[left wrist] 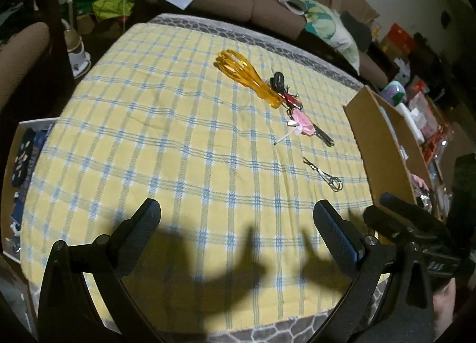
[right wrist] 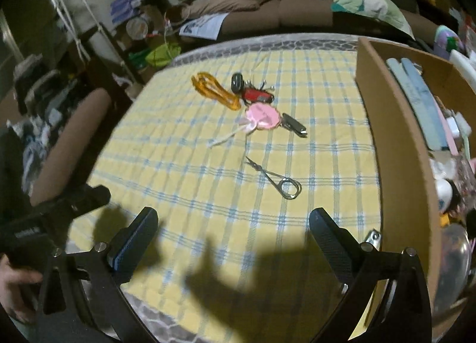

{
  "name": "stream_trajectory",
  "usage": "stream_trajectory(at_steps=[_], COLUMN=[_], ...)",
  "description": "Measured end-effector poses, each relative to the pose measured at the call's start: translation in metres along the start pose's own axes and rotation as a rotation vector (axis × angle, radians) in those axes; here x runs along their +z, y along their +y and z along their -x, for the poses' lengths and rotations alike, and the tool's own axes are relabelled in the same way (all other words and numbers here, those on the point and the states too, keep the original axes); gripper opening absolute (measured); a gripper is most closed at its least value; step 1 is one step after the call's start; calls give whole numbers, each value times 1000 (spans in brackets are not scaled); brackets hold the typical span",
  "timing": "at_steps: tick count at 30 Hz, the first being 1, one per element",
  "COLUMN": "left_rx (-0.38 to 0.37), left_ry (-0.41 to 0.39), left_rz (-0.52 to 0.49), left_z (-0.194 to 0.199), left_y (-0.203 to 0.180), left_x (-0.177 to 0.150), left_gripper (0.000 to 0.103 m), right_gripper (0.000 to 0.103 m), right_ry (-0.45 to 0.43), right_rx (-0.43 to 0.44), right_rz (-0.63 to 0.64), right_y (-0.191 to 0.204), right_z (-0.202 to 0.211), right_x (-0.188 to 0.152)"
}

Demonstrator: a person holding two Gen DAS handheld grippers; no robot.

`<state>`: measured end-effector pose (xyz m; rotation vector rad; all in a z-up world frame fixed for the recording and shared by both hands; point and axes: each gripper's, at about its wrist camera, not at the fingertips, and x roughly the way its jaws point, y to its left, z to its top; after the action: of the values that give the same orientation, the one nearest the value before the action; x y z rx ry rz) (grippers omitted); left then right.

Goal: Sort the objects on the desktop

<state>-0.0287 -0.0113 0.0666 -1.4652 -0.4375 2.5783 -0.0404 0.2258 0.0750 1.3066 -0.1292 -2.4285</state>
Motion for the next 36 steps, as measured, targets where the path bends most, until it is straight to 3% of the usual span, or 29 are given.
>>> stream_trajectory(at_steps=[5, 13, 19, 24, 28, 30, 31, 36], left_rx=[-20, 5, 14, 104, 100, 25, 16, -14], left_ry=[-6, -50, 2, 48, 64, 76, 76, 68], left_rz=[-49, -258, -475, -657, -687, -640, -615, -553], left_z=[-22, -69, -125, -167, -184, -185, -185, -166], left_y=[-12, -59, -113, -147, -153, -150, -147, -131], left_x=[18, 60, 74, 71, 69, 73, 75, 75], left_gripper=[103, 101, 100, 88, 81, 59, 55, 49], right_gripper=[103, 103, 103, 103, 103, 103, 103, 103], right_ry=[6, 27, 37, 46, 50, 51, 51, 50], right_rx=[-8, 5, 9, -9, 11, 18, 19, 35], right_rz=[64, 54, 55, 94, 65, 63, 61, 38], right_y=[-1, -17, -20, -20, -26, -28, -28, -31], right_z=[-24, -47, -49, -51, -52, -51, -51, -48], right_x=[9, 18, 18, 14, 16, 16, 16, 16])
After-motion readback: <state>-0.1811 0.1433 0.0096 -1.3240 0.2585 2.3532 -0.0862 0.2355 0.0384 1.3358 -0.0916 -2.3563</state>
